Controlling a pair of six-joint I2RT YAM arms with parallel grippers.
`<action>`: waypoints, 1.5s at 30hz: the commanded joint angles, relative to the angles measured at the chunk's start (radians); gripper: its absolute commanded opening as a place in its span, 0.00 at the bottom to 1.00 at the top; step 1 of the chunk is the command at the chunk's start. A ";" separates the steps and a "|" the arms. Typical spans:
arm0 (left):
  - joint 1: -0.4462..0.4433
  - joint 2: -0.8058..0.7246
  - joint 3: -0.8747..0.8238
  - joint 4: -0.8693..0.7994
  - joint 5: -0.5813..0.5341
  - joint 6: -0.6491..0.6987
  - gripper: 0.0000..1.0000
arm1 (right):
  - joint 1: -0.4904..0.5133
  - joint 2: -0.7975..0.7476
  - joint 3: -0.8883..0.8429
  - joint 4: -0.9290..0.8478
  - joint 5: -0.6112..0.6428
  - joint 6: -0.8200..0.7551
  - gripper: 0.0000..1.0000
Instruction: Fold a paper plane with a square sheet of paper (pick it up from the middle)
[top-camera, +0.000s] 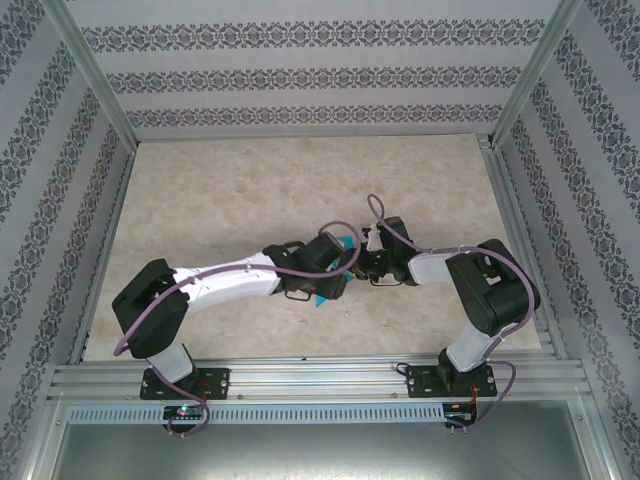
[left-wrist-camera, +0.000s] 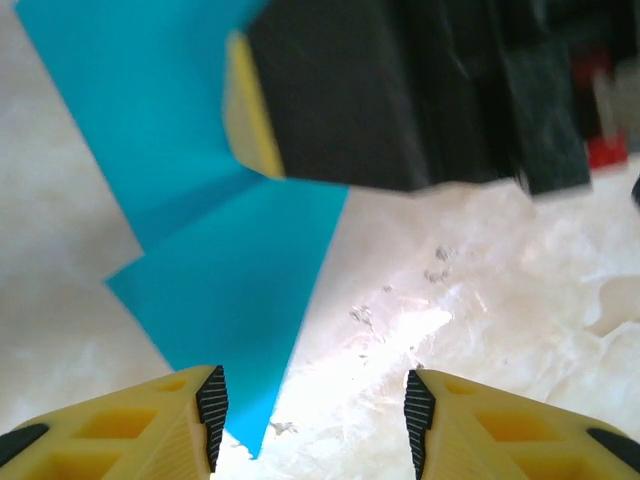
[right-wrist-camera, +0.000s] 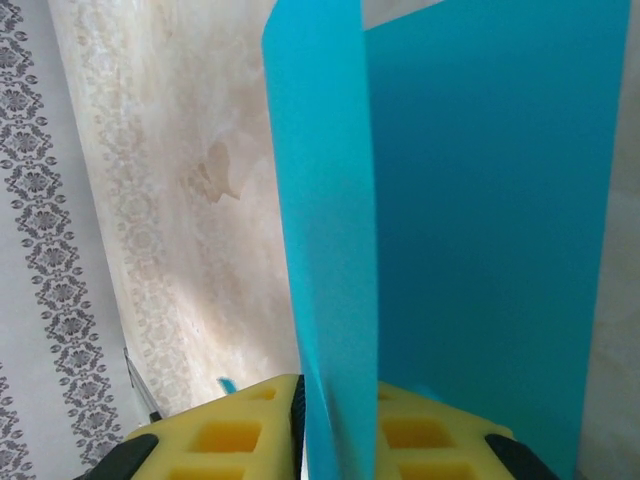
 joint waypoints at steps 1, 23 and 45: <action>-0.058 0.076 0.040 -0.061 -0.198 -0.025 0.54 | -0.013 -0.024 0.024 0.000 -0.025 0.009 0.21; -0.136 0.151 0.003 -0.005 -0.343 -0.081 0.48 | -0.024 -0.022 0.063 -0.039 -0.022 0.038 0.14; -0.142 0.148 -0.011 0.008 -0.416 -0.069 0.47 | -0.034 -0.001 0.058 -0.040 -0.019 0.059 0.13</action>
